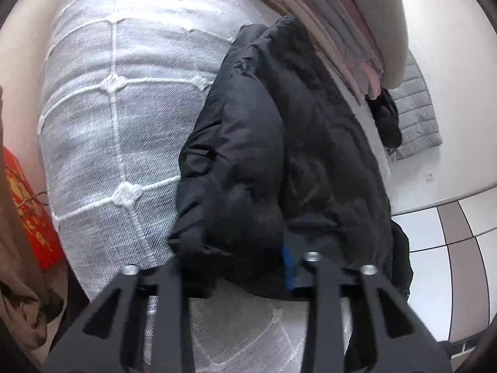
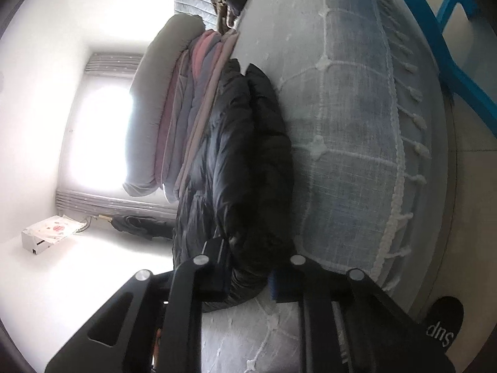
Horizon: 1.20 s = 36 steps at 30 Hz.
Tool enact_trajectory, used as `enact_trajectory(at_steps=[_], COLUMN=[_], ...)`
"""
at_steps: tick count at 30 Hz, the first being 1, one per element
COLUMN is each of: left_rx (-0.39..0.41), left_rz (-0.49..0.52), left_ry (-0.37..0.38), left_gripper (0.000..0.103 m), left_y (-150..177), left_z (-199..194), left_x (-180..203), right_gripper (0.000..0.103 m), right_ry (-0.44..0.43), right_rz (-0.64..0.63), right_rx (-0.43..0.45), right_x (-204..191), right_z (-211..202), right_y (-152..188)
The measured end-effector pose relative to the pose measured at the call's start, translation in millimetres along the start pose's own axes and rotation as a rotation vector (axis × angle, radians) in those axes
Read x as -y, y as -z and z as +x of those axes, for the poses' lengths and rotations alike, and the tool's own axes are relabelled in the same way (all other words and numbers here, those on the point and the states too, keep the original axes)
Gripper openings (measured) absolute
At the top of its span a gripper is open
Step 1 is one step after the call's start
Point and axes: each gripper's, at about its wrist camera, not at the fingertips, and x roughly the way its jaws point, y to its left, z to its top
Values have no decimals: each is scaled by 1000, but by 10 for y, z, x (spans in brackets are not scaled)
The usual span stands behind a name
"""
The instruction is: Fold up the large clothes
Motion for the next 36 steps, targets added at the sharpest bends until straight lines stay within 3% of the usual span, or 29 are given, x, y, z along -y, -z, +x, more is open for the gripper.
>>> enact_trajectory(at_steps=[3,7,10,12,15,16,18,20,22,25,29,33,36], left_rx=[29,52,40,-21,-58,-35,35,223,391,436,415,377,334], left_rz=[39,26,-9,-2,-2,-16,-62,-132,-105,136,417,503,482], left_ry=[17,121,181,146,36,-3,-53,-125,-150,-80,-73,-114,-182], left_gripper=[16,14,15,20,44,54,59,63,70,74,77,77,77], left_y=[14,86,204,221,174,150,109,95,59,32,34,-88,-335], left_z=[-94,-382,-633,-702,-728,-781,-951,-1272,-1444,-1251,-617,3,491], left_x=[69,17,-95,-121,-234,-305,-447,-577,-396,368,1214,1393,1261], right_gripper=[14,13,13,14,34,41,42,43,47,59,59,59,59], right_ry=[-25,-61,-40,22,133,152,194,269,297,323,380,465,553], right_rz=[-24,-64,-112,-136,-83,-62,-43,-144,-289,-481,-691,-774,-777], right_rx=[15,14,-30,-78,-84,-65,14,122,178,154,38,-40,-92], right_x=[-100,-301,-392,-358,-105,-46,-3,-243,-642,-1240,-1782,-1872,-1684], right_z=[-77,-284,-530,-579,-662,-705,-873,-1010,-995,-576,398,1275,1670], right_y=[54,220,473,596,619,603,569,550,522,439,369,93,-82])
